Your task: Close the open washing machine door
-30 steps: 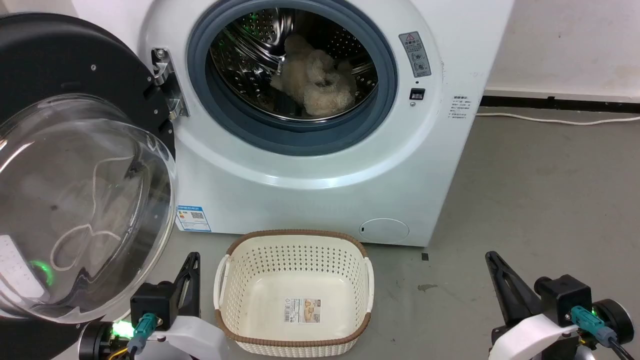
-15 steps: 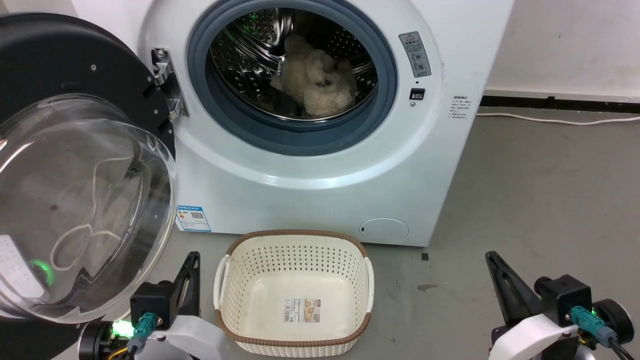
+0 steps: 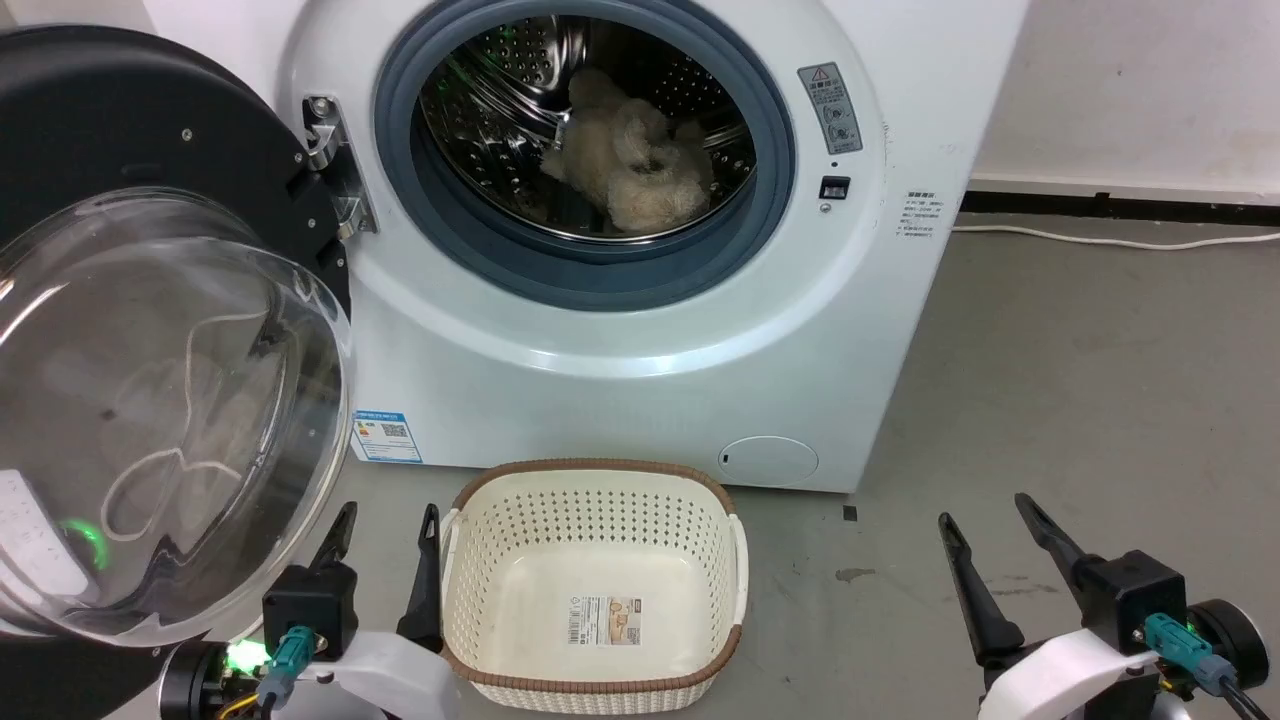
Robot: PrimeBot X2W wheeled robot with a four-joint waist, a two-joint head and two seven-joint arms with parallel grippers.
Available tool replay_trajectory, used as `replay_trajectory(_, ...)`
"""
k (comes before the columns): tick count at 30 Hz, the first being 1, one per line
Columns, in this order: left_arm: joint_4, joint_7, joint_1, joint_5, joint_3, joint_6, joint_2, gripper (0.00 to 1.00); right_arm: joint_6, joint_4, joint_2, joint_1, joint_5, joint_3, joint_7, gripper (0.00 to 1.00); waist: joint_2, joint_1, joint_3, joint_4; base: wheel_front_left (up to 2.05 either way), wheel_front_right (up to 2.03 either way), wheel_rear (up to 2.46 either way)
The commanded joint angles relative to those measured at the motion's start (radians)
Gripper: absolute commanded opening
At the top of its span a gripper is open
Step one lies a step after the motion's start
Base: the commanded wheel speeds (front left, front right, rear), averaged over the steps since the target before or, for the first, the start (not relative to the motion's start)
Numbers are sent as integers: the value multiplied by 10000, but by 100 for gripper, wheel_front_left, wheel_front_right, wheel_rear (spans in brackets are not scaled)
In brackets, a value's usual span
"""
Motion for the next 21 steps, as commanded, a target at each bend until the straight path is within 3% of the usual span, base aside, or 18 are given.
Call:
replay_trajectory(1, 13, -115, -20, -8, -11, -38, 14, 100, 1, 12, 2, 38, 80, -31, -108, 100, 0, 0, -1, 7, 0, 0, 0)
replay_trajectory(21, 67, -532, 51, -5, -185, -178, 134, 100, 2, 124, 8, 234, 216, 126, -526, 100, 0, 0, -168, 804, 0, 0, 0)
